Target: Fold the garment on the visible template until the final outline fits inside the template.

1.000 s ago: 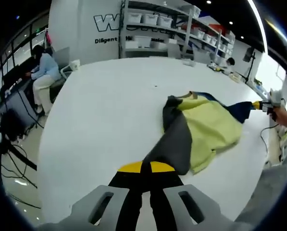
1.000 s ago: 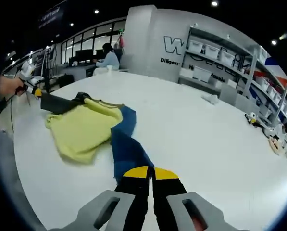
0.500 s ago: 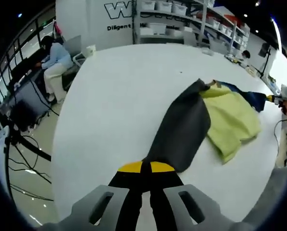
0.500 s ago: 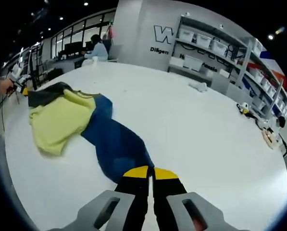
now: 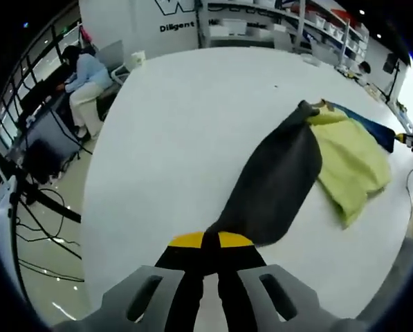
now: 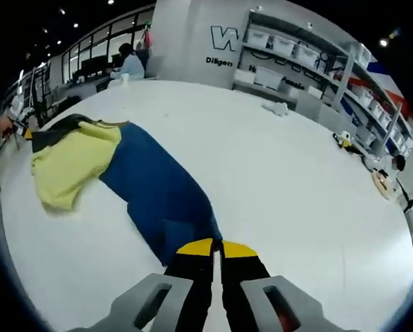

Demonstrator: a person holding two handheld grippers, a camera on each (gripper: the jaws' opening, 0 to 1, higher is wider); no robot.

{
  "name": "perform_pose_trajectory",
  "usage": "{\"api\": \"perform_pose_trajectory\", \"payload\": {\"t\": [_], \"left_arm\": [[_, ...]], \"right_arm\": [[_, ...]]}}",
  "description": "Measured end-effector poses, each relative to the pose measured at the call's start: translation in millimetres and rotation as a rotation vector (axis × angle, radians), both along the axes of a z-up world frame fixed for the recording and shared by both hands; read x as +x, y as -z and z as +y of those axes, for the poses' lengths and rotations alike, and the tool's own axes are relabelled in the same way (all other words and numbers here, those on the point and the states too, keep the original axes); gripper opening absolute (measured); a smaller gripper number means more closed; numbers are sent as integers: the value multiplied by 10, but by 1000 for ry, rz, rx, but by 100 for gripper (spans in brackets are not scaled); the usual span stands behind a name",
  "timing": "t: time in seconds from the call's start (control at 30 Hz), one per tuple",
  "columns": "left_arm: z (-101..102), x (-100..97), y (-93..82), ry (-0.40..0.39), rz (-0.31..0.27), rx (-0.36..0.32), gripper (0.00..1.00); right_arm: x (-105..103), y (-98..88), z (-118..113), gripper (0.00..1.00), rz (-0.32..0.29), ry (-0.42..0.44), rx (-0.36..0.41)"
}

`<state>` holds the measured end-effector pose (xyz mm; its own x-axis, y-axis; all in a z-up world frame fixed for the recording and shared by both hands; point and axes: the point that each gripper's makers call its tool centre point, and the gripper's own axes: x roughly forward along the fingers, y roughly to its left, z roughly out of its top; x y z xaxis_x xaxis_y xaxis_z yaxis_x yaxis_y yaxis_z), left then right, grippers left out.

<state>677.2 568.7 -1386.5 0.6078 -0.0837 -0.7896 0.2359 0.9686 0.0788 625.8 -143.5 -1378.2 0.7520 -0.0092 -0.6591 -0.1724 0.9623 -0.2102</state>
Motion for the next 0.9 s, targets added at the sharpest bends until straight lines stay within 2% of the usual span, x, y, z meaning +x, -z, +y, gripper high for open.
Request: {"api": "perform_pose_trajectory", "payload": {"t": [0.03, 0.07, 0.13, 0.2, 0.37, 0.47, 0.53, 0.6, 0.77, 0.9], "left_arm": [[-17, 18, -34, -1, -26, -4, 18], [-43, -12, -43, 2, -21, -9, 25], [-101, -38, -86, 21, -43, -3, 27], [-198, -81, -108, 48, -52, -17, 23], [-416, -143, -182, 88, -91, -44, 27], [-739, -209, -204, 154, -105, -139, 31], [-958, -281, -194, 222, -112, -155, 37], [-1145, -368, -159, 267, -95, -180, 39], [-1633, -623, 23, 408, -31, -220, 41], [-1840, -706, 215, 469, 7, -215, 41]], "right_arm": [[15, -48, 43, 8, -24, -2, -3], [15, -77, 97, 15, -35, -4, 4], [30, -156, 213, 23, -74, -43, -36], [18, -182, 447, 18, -94, -90, 25], [-25, -165, 930, 19, -108, -211, 85], [-81, -93, 1280, 20, -90, -313, 146], [-112, -66, 1522, 24, -93, -379, 193], [-132, 37, 1636, 25, -66, -430, 165], [-210, 220, 1943, 28, -15, -518, 204], [-275, 292, 2175, 33, 6, -590, 201]]}}
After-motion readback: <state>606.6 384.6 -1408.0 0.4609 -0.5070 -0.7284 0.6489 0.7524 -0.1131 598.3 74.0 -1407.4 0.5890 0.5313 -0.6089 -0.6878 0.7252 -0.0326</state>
